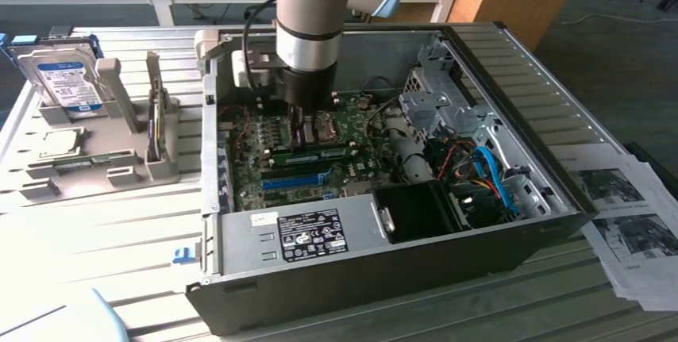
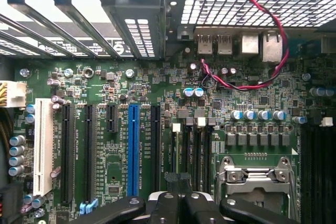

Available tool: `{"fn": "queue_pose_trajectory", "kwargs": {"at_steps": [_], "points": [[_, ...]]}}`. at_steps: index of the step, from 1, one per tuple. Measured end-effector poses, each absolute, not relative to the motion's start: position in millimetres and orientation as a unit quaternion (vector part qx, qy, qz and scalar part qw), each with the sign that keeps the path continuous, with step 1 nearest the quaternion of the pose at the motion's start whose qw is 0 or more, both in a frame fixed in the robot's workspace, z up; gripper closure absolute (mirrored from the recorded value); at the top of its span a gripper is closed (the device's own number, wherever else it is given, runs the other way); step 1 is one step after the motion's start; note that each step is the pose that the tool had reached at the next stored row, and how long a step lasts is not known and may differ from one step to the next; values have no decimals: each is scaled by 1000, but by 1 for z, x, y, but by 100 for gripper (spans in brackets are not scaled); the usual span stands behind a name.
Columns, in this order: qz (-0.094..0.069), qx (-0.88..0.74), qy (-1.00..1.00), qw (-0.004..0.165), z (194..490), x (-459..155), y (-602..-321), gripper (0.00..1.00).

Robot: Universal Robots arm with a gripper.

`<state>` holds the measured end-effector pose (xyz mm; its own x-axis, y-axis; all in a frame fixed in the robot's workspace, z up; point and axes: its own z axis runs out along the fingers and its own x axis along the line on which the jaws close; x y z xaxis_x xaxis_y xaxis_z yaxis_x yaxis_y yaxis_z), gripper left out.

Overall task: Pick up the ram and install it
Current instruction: 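Press down the ram until it locks into place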

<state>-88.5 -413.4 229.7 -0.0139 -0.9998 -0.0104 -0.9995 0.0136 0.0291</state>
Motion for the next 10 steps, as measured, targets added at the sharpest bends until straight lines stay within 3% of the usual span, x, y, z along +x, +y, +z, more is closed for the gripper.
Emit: {"fn": "queue_pose_trajectory", "kwargs": {"at_steps": [10], "points": [[-14, 702, -712, 7, 238, -89, -413, 91]]}}
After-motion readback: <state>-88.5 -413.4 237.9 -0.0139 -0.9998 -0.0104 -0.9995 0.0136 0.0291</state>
